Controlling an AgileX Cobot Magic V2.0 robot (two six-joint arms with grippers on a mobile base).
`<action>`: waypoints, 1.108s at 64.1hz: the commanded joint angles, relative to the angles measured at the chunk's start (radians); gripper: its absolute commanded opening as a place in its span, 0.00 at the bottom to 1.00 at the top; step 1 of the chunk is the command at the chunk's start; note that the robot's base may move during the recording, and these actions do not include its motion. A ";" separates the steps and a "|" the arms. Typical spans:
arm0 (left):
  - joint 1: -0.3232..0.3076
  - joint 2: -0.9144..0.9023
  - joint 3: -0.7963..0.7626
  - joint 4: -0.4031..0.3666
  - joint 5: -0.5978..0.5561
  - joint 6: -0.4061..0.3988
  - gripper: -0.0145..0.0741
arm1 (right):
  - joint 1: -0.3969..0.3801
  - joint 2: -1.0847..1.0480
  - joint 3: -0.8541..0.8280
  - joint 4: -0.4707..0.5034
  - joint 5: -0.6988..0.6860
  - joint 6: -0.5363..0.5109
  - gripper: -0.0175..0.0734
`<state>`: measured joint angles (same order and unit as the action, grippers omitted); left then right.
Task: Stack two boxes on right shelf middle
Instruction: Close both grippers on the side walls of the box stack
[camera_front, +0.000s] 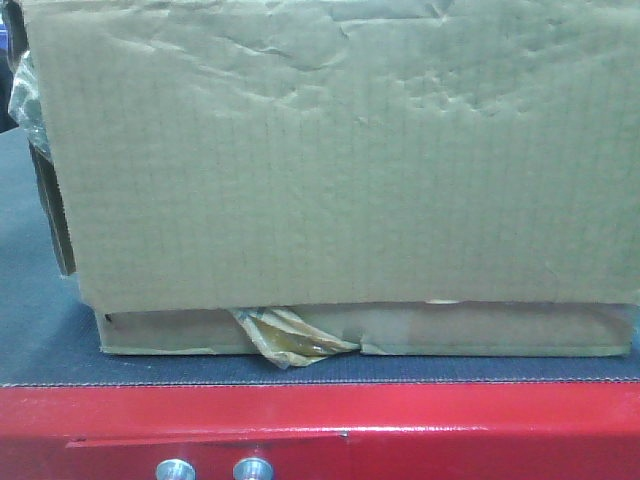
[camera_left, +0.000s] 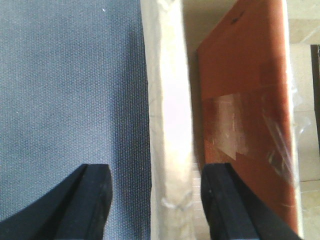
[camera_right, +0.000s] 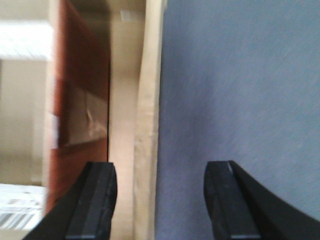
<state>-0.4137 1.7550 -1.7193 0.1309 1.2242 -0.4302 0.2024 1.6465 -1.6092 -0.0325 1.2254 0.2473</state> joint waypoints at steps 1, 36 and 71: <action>0.000 -0.005 -0.008 0.002 -0.003 0.002 0.51 | 0.001 0.019 0.006 0.008 -0.004 -0.002 0.51; 0.000 -0.005 -0.008 0.002 -0.003 0.002 0.51 | 0.010 0.023 0.006 0.010 -0.004 0.004 0.51; -0.002 0.006 -0.008 -0.029 -0.003 0.002 0.04 | 0.028 0.023 0.006 -0.070 -0.004 0.061 0.02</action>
<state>-0.4137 1.7587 -1.7208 0.1168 1.2242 -0.4302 0.2171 1.6728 -1.6036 -0.0433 1.2306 0.2734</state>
